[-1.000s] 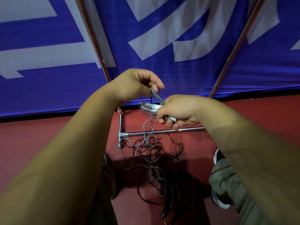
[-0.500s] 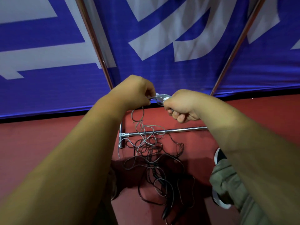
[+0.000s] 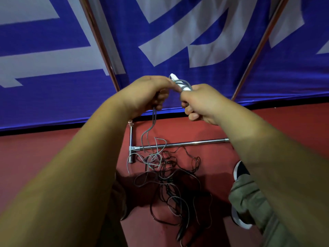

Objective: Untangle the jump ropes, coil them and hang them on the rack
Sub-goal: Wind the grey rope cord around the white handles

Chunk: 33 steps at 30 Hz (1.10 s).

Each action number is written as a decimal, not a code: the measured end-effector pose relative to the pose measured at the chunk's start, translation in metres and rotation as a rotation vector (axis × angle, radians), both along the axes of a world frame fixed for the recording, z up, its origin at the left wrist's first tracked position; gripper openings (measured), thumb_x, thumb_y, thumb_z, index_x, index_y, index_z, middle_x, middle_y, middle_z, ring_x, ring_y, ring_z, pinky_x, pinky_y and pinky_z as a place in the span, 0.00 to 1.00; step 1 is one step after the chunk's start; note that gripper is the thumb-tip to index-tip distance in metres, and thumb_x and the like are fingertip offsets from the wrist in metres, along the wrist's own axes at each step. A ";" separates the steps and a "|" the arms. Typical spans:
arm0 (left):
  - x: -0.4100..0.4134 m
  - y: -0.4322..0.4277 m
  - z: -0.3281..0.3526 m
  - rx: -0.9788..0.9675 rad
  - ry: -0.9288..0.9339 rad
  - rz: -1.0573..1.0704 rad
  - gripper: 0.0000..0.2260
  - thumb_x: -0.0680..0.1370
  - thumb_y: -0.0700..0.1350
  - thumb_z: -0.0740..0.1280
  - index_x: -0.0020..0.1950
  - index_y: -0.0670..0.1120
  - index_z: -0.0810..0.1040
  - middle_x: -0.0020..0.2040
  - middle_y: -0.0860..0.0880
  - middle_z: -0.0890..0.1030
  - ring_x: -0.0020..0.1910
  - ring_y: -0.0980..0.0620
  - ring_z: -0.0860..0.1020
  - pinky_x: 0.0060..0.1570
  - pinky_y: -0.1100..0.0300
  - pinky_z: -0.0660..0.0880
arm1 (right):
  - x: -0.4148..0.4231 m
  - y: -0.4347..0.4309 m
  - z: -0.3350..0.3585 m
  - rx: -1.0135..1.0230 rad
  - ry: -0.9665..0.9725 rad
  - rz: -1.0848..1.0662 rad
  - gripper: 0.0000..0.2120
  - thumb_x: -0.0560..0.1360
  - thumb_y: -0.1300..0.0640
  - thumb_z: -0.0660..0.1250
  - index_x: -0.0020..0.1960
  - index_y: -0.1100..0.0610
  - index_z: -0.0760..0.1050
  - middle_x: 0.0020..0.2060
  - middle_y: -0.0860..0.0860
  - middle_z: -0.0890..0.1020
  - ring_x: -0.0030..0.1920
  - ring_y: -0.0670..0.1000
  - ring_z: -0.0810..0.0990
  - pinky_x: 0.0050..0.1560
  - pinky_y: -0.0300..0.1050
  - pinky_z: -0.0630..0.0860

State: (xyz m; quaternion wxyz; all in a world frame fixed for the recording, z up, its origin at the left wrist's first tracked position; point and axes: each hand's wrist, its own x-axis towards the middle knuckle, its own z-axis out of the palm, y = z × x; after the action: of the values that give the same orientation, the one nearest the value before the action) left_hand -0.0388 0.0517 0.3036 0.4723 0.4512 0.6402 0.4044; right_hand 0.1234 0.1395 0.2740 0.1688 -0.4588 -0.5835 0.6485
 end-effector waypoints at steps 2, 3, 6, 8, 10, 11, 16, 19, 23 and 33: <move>-0.002 -0.002 0.003 0.031 0.002 -0.018 0.15 0.83 0.48 0.62 0.60 0.42 0.85 0.35 0.49 0.67 0.34 0.50 0.62 0.40 0.54 0.65 | 0.000 0.002 0.000 -0.024 0.045 0.005 0.12 0.77 0.66 0.61 0.53 0.56 0.81 0.36 0.52 0.73 0.27 0.46 0.64 0.24 0.39 0.59; -0.003 -0.004 0.003 0.045 0.037 -0.023 0.14 0.83 0.47 0.62 0.57 0.45 0.87 0.35 0.49 0.69 0.34 0.51 0.63 0.41 0.54 0.65 | 0.000 0.003 0.000 -0.026 0.058 0.008 0.16 0.77 0.67 0.61 0.55 0.54 0.83 0.35 0.52 0.72 0.28 0.46 0.63 0.24 0.39 0.58; -0.013 -0.007 0.000 0.047 0.290 -0.063 0.10 0.84 0.48 0.66 0.55 0.54 0.88 0.38 0.51 0.78 0.39 0.52 0.72 0.46 0.56 0.71 | 0.003 0.009 0.001 -0.019 0.067 0.001 0.14 0.77 0.67 0.61 0.59 0.62 0.80 0.36 0.53 0.72 0.27 0.46 0.63 0.23 0.39 0.58; -0.017 -0.008 -0.002 -0.001 0.486 -0.076 0.08 0.84 0.49 0.69 0.57 0.57 0.88 0.40 0.55 0.85 0.40 0.55 0.77 0.48 0.58 0.75 | 0.005 0.011 0.003 -0.020 0.083 0.018 0.08 0.77 0.67 0.63 0.54 0.60 0.75 0.37 0.54 0.73 0.27 0.45 0.64 0.23 0.39 0.57; -0.014 -0.006 -0.004 -0.028 0.666 -0.051 0.06 0.82 0.46 0.72 0.53 0.54 0.88 0.39 0.55 0.87 0.35 0.59 0.82 0.45 0.59 0.81 | 0.005 0.008 0.005 -0.032 0.118 0.062 0.05 0.79 0.64 0.67 0.53 0.59 0.75 0.37 0.54 0.73 0.28 0.45 0.64 0.24 0.39 0.57; -0.010 -0.006 -0.004 -0.029 0.733 -0.018 0.05 0.81 0.45 0.71 0.49 0.51 0.88 0.37 0.53 0.86 0.32 0.59 0.83 0.42 0.56 0.83 | 0.004 0.005 0.007 -0.042 0.138 0.072 0.05 0.80 0.60 0.71 0.54 0.59 0.76 0.37 0.53 0.74 0.28 0.45 0.64 0.24 0.39 0.57; 0.010 0.000 -0.005 -0.062 0.383 0.193 0.15 0.86 0.48 0.61 0.52 0.38 0.80 0.34 0.39 0.84 0.30 0.41 0.85 0.32 0.48 0.84 | -0.001 0.008 0.012 -0.157 0.265 -0.121 0.26 0.80 0.35 0.69 0.60 0.58 0.80 0.35 0.50 0.73 0.27 0.45 0.62 0.24 0.38 0.57; 0.013 0.003 -0.004 0.048 -0.042 0.148 0.16 0.88 0.47 0.61 0.55 0.36 0.80 0.35 0.42 0.83 0.32 0.44 0.83 0.41 0.50 0.83 | -0.004 0.010 0.010 -0.190 0.320 -0.170 0.24 0.81 0.36 0.68 0.58 0.58 0.80 0.35 0.50 0.73 0.27 0.45 0.62 0.24 0.38 0.56; 0.006 0.003 0.003 0.192 -0.382 0.051 0.17 0.87 0.50 0.60 0.58 0.39 0.82 0.29 0.51 0.68 0.26 0.53 0.60 0.36 0.56 0.67 | -0.005 0.011 0.011 -0.214 0.347 -0.152 0.23 0.81 0.36 0.68 0.58 0.56 0.80 0.34 0.49 0.71 0.28 0.45 0.60 0.24 0.38 0.55; -0.006 -0.011 -0.002 0.051 0.105 -0.237 0.13 0.86 0.44 0.65 0.69 0.51 0.82 0.39 0.43 0.80 0.40 0.47 0.79 0.49 0.53 0.81 | 0.005 0.016 0.019 -0.139 0.345 -0.180 0.10 0.80 0.52 0.72 0.50 0.58 0.76 0.36 0.53 0.73 0.26 0.45 0.61 0.23 0.38 0.54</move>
State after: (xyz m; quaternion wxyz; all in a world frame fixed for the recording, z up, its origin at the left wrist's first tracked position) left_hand -0.0452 0.0412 0.3016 0.4708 0.5563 0.5958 0.3376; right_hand 0.1281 0.1556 0.2932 0.2915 -0.4020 -0.4565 0.7382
